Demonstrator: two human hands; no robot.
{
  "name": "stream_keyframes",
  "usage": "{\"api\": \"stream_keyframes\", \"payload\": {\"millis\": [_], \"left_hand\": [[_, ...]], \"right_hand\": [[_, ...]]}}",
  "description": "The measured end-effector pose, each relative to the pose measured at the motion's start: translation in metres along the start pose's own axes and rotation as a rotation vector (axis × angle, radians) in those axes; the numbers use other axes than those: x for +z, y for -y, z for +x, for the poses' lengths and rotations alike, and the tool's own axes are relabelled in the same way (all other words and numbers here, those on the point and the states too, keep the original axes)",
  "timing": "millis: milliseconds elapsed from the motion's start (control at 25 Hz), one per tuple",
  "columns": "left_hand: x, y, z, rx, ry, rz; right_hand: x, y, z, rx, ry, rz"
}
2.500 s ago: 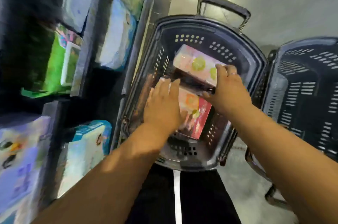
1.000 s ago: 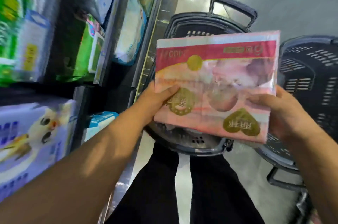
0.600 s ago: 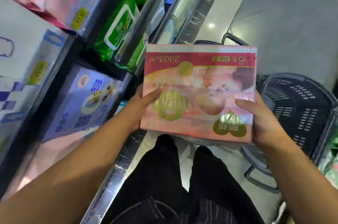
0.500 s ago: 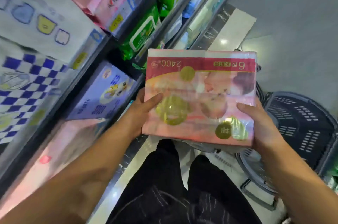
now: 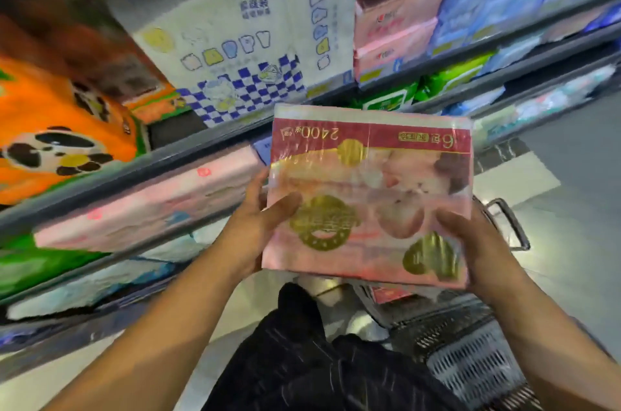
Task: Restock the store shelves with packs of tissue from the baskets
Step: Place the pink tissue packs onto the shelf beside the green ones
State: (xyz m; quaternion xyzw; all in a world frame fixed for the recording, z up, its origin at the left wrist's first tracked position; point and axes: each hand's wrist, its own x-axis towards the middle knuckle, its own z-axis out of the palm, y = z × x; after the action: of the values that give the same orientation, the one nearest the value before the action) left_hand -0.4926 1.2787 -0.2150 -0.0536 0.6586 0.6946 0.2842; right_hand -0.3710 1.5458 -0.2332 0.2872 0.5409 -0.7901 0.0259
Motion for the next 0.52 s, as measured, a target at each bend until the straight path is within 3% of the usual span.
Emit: {"api": "stream_keyframes", "payload": {"millis": [160, 520], "left_hand": [[-0.038, -0.024, -0.045, 0.148, -0.120, 0.069], [-0.142, -0.065, -0.123, 0.267, -0.339, 0.138]], "right_hand": [[0.058, 0.017, -0.018, 0.091, 0.044, -0.089], [0.192, 0.038, -0.056, -0.171, 0.301, -0.180]]}}
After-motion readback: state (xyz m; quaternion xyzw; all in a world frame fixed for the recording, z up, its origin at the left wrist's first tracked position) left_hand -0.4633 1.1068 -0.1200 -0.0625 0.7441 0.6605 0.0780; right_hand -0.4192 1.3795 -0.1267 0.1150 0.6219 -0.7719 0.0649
